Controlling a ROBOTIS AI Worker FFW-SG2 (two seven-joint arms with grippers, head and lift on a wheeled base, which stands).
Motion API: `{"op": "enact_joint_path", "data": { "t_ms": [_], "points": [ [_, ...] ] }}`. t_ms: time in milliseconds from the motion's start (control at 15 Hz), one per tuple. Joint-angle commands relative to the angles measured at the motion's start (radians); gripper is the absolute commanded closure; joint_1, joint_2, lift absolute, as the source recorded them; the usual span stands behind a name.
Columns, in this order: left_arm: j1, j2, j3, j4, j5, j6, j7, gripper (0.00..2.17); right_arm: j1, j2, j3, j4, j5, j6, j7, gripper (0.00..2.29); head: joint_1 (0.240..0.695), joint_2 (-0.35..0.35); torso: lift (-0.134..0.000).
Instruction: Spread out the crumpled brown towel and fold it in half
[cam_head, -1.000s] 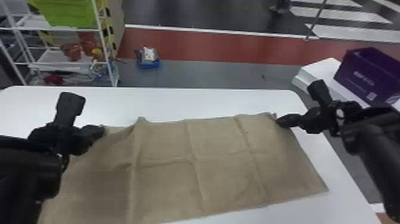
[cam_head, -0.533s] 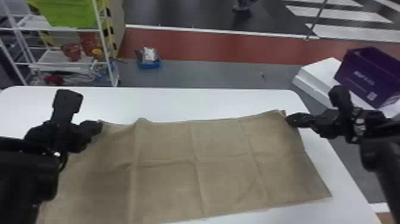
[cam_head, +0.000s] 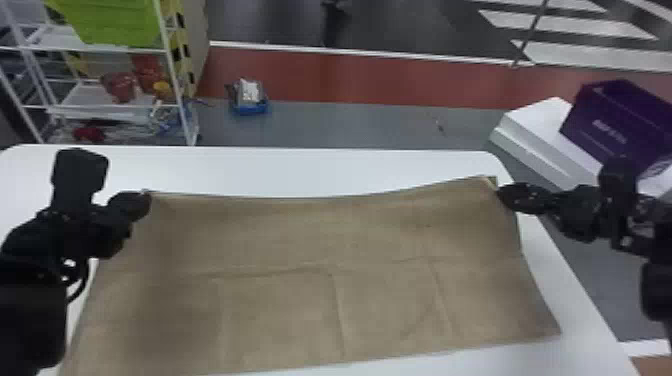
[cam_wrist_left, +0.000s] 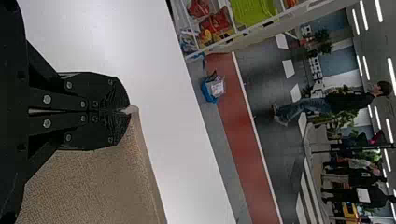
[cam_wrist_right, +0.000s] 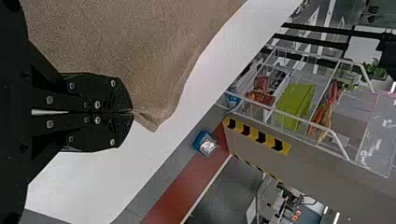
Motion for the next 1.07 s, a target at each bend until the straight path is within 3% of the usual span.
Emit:
{"op": "enact_joint_path", "data": {
  "t_ms": [0,133,467,1000],
  "points": [
    [0.047,0.000,0.035,-0.067,0.026,-0.001,-0.008,1.19,0.045,0.001,-0.033,-0.048,-0.034,-0.021,0.016,1.42,0.695,-0.137,-0.124],
    [0.102,-0.001,0.065,-0.134,0.043,0.003,-0.018,1.19,0.080,0.001,-0.074,-0.050,-0.044,-0.079,0.038,1.42,0.695,-0.134,-0.124],
    [0.260,-0.009,0.102,-0.286,0.091,-0.001,-0.020,1.19,0.241,0.001,-0.127,-0.176,-0.168,-0.116,0.078,1.42,0.695,-0.130,-0.124],
    [0.472,-0.059,0.104,-0.444,0.122,-0.080,-0.009,1.18,0.413,-0.013,-0.165,-0.194,-0.294,-0.306,0.102,1.42,0.695,-0.179,-0.124]
  ]
}}
